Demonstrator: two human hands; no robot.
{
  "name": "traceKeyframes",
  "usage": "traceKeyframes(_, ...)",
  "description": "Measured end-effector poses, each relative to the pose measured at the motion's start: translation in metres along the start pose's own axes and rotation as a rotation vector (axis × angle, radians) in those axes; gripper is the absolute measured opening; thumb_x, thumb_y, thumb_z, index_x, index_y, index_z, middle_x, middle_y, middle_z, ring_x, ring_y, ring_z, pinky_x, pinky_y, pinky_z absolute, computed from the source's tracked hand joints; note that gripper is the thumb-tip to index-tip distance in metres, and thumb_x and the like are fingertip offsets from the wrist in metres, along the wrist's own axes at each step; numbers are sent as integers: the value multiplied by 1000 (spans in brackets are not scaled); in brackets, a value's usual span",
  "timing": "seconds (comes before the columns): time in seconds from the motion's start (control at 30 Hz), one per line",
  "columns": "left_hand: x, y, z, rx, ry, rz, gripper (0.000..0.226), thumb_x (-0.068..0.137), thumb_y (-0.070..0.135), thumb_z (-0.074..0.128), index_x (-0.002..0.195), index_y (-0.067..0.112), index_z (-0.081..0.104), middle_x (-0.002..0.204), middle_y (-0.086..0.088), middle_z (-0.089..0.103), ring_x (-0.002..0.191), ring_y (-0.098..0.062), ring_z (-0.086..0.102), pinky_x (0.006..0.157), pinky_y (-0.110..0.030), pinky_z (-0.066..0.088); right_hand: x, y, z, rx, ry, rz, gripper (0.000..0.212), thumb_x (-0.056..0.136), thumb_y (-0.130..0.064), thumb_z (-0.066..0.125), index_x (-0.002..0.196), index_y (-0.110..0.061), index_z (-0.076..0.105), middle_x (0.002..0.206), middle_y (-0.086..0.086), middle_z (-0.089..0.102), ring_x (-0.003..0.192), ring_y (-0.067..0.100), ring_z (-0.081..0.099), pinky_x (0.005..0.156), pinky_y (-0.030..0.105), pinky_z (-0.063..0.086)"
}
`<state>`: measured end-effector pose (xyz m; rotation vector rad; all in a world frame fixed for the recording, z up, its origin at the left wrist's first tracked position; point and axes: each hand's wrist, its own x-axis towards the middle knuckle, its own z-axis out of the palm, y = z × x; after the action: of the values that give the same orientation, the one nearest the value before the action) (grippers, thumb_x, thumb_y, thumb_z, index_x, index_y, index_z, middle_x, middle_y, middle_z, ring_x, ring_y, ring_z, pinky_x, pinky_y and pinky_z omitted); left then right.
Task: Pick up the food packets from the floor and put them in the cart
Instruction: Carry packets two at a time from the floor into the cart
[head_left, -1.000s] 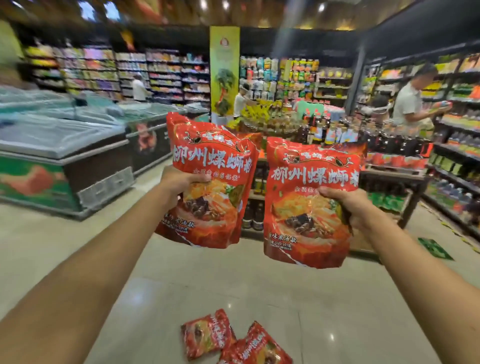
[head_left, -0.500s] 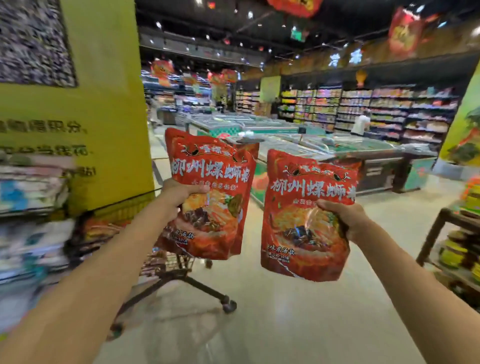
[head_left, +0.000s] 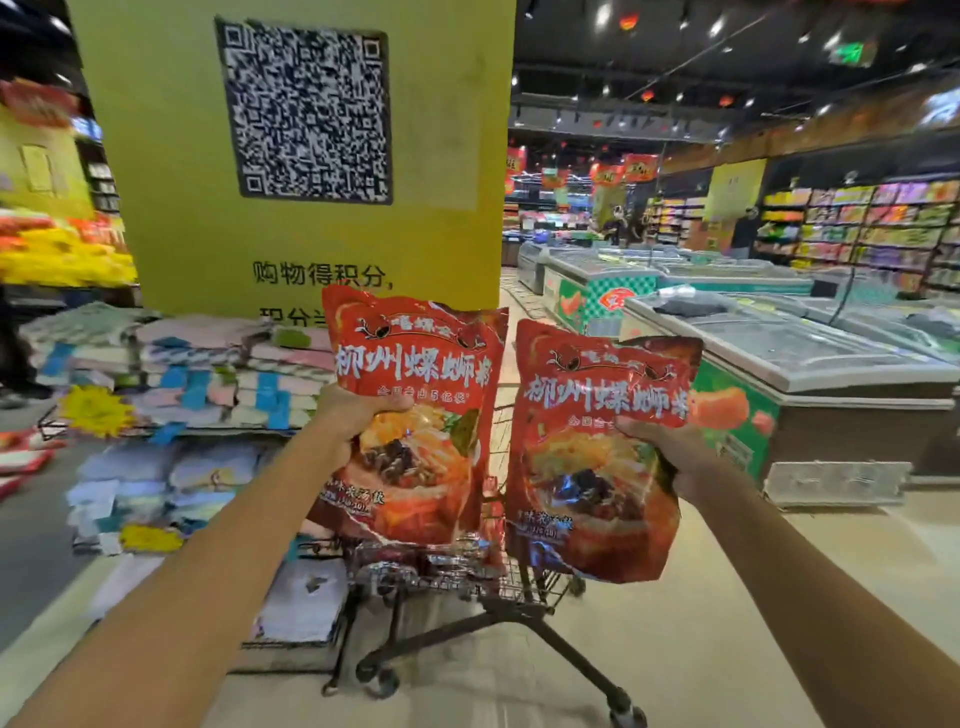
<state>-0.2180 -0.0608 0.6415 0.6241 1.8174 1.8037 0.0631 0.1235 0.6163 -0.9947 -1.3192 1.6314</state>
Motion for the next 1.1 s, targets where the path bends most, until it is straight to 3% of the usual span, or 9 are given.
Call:
traceKeyframes(0.1,54,-12,9,1,13,-10,38,61,8,86,81,14,55,94,-10,66,84,-24,65,80,-35,51,64,9,24,-48,-7,34,55,55,-11,85,104,-3,62,101,18,69,89,35,67,83,46,54)
traceKeyframes(0.23,134,-31,32,24,10,-22,51,60,8,86,103,9,60,98,-9,68,86,-23,65,85,-37,51,157,17,43,-97,-2,69,50,62,-17,85,102,-1,60,106,21,67,92,35,66,76,41,54)
traceKeyframes(0.33,190,-45,53,29,1,-44,46,56,9,88,91,17,61,102,-8,70,88,-23,67,90,-40,52,227,23,54,-116,38,99,67,59,-21,87,115,0,57,110,19,66,102,36,64,89,43,50)
traceKeyframes(0.5,279,-67,64,27,8,-106,45,56,10,88,87,18,56,92,-1,66,84,-18,62,92,-35,45,321,45,81,-153,19,144,47,60,-20,87,97,-9,60,108,16,68,98,35,65,86,45,52)
traceKeyframes(0.63,359,-112,65,94,-13,-224,68,54,15,90,114,8,59,113,-3,64,105,-23,58,94,-37,44,391,84,108,-197,-7,244,69,51,-23,89,111,-4,60,106,17,69,95,35,67,89,49,52)
traceKeyframes(0.73,417,-156,63,161,-14,-329,103,25,38,96,114,2,58,126,-12,60,115,-33,56,99,-53,43,436,122,133,-206,-4,306,78,43,-25,88,112,-2,60,105,18,69,92,34,68,81,45,55)
traceKeyframes(0.87,483,-204,62,233,-18,-462,72,69,22,83,126,-2,45,140,-19,45,130,-35,41,101,-44,38,480,178,158,-229,27,417,71,48,-22,87,110,-2,59,98,14,68,81,28,65,65,34,51)
traceKeyframes(0.93,509,-228,62,267,-53,-530,56,73,19,80,116,-2,51,140,-18,46,130,-32,42,100,-39,37,496,209,164,-235,45,484,71,51,-18,87,113,-2,58,105,16,68,89,32,66,73,38,54)
traceKeyframes(1.1,553,-280,62,304,-87,-662,67,73,10,79,131,3,46,136,-15,52,121,-26,49,94,-32,37,531,272,176,-263,101,648,64,60,-16,87,114,-1,57,110,16,65,99,33,63,67,35,51)
